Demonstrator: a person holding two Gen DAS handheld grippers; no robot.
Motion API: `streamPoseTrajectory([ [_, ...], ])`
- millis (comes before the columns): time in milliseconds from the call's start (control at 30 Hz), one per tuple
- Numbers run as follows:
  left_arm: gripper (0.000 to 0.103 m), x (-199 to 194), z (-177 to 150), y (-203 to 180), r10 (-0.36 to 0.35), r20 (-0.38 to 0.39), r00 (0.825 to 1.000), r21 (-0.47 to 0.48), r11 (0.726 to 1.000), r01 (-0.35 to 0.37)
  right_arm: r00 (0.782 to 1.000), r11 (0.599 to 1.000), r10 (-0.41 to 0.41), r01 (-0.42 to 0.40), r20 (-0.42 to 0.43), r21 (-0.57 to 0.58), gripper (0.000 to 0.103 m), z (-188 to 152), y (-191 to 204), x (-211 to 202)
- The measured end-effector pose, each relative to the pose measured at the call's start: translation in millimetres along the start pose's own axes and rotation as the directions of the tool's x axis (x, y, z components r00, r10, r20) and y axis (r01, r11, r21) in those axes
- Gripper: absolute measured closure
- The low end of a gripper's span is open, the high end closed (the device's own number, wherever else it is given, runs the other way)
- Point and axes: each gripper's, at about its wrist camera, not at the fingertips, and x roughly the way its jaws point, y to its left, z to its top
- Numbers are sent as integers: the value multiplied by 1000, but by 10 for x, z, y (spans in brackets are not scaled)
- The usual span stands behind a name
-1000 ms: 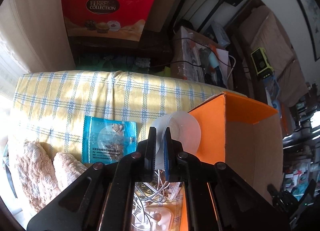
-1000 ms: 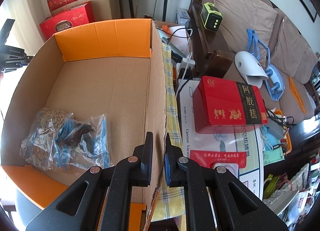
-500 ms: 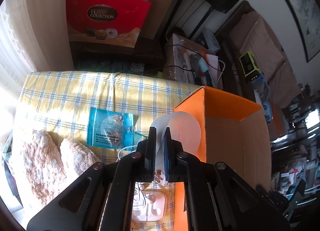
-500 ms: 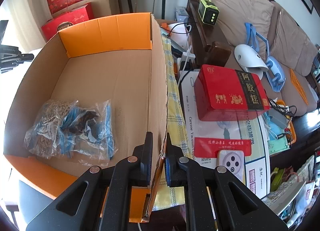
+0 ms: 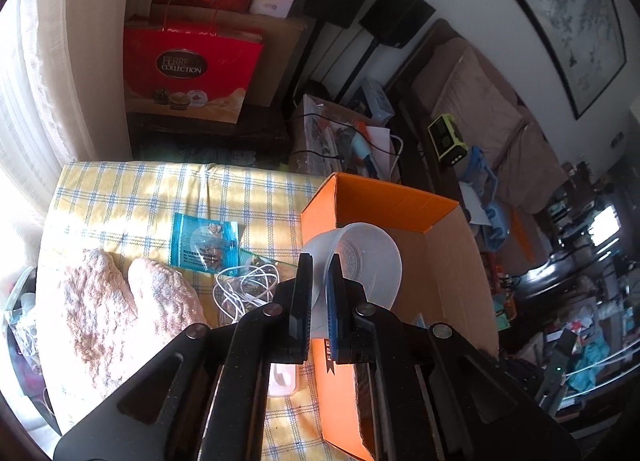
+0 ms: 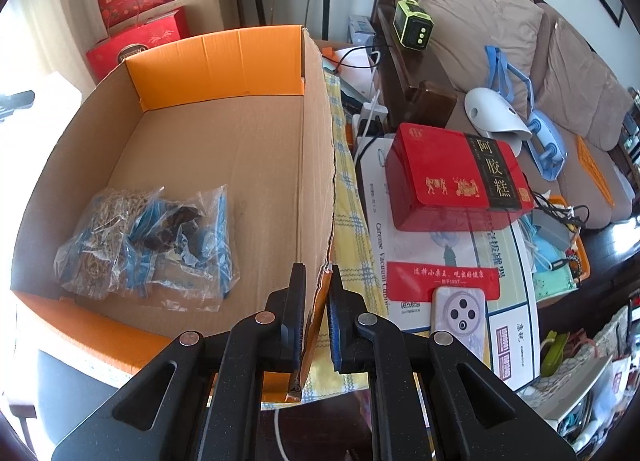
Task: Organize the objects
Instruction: 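Place the clear cup into the box beside the bags, open left gripper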
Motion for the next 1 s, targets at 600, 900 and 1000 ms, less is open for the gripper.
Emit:
streamPoseTrajectory([
  [600, 97, 280, -654, -960, -149, -159, 976, 127, 977, 170, 1000, 1000, 7, -7, 5, 7, 93, -100, 32, -79],
  [900, 97, 553, -1040, -1294, -171, -231, 958, 140, 969, 206, 1000, 1000, 17, -17, 8, 13, 93, -99, 27, -82],
  [1000, 97, 642, -1113, -1373, -168, -245, 955, 141, 968, 206, 1000, 1000, 18, -18, 9, 14, 92, -97, 28, -81],
])
